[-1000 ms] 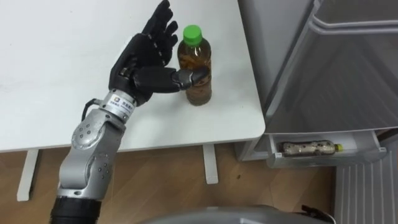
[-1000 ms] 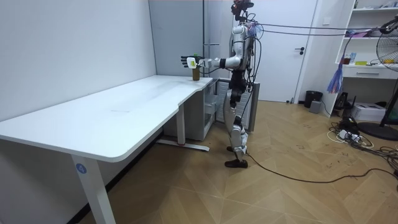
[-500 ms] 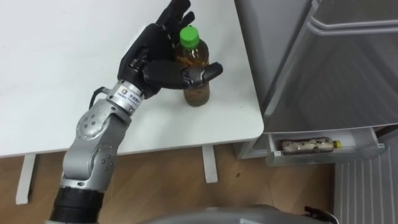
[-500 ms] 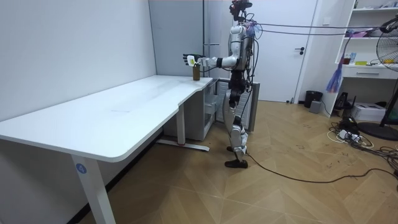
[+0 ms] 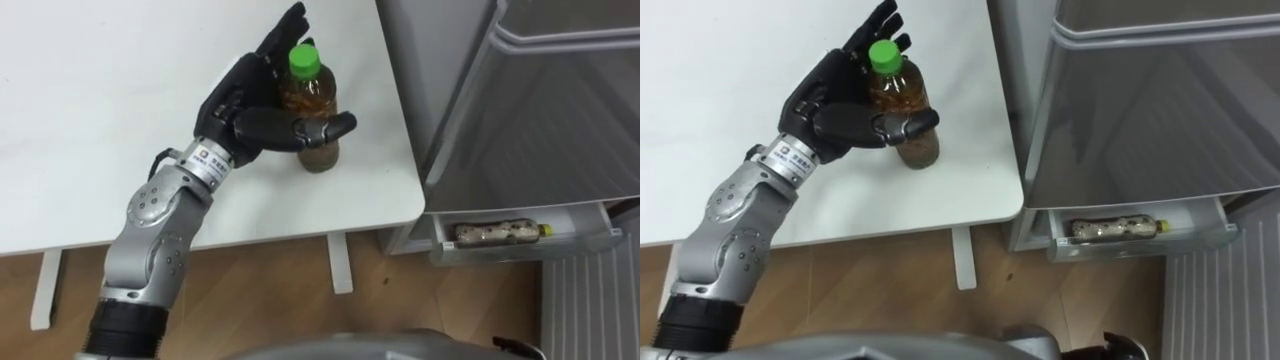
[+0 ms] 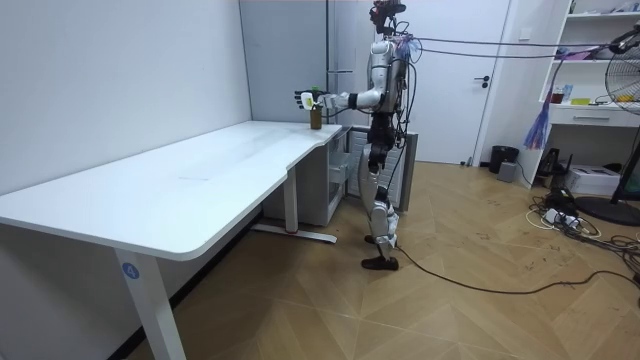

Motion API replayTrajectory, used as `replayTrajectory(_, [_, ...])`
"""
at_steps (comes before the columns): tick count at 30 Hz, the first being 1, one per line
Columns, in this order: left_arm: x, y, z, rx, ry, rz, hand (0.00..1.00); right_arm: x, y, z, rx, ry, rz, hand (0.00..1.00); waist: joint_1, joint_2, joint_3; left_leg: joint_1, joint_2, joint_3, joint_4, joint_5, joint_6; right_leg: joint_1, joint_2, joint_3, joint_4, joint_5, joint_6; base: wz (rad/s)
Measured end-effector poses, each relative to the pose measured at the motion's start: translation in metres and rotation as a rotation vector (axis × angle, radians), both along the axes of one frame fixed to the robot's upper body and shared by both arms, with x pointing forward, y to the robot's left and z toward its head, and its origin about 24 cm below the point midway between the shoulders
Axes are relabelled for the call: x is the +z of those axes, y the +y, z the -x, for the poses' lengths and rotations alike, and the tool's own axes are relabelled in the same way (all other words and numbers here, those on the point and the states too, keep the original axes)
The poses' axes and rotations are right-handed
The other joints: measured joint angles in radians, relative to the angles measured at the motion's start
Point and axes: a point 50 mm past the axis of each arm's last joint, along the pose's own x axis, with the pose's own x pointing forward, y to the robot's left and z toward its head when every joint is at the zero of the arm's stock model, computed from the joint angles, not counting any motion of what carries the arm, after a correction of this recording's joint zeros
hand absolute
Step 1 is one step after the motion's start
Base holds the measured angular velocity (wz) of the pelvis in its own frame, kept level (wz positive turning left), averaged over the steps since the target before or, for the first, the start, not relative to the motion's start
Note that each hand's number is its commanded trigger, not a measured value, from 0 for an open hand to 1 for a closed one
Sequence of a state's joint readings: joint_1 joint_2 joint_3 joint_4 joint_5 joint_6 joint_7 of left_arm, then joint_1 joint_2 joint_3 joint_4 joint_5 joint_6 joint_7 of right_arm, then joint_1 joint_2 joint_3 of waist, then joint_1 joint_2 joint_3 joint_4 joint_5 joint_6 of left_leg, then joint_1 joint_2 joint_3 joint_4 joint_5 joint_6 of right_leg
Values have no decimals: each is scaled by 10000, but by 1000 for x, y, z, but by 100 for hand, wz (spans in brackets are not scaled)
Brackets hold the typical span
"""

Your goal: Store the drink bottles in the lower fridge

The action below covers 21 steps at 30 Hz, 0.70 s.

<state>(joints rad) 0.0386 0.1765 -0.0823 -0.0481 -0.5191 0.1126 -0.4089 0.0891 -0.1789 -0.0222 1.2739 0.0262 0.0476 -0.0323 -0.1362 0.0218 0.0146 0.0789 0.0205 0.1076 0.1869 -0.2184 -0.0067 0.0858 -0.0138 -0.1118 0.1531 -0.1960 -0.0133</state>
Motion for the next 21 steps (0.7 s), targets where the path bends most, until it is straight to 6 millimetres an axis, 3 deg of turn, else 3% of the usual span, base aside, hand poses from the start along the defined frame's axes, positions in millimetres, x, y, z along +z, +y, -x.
replayTrajectory(21, [-13, -7, 0, -1103, 775, -581, 100, 1, -1, 1, -24, 85, 114, 0, 11, 67, -25, 23, 8, 7, 20, 0, 0, -43, -22, -16, 171, -6, 8, 0])
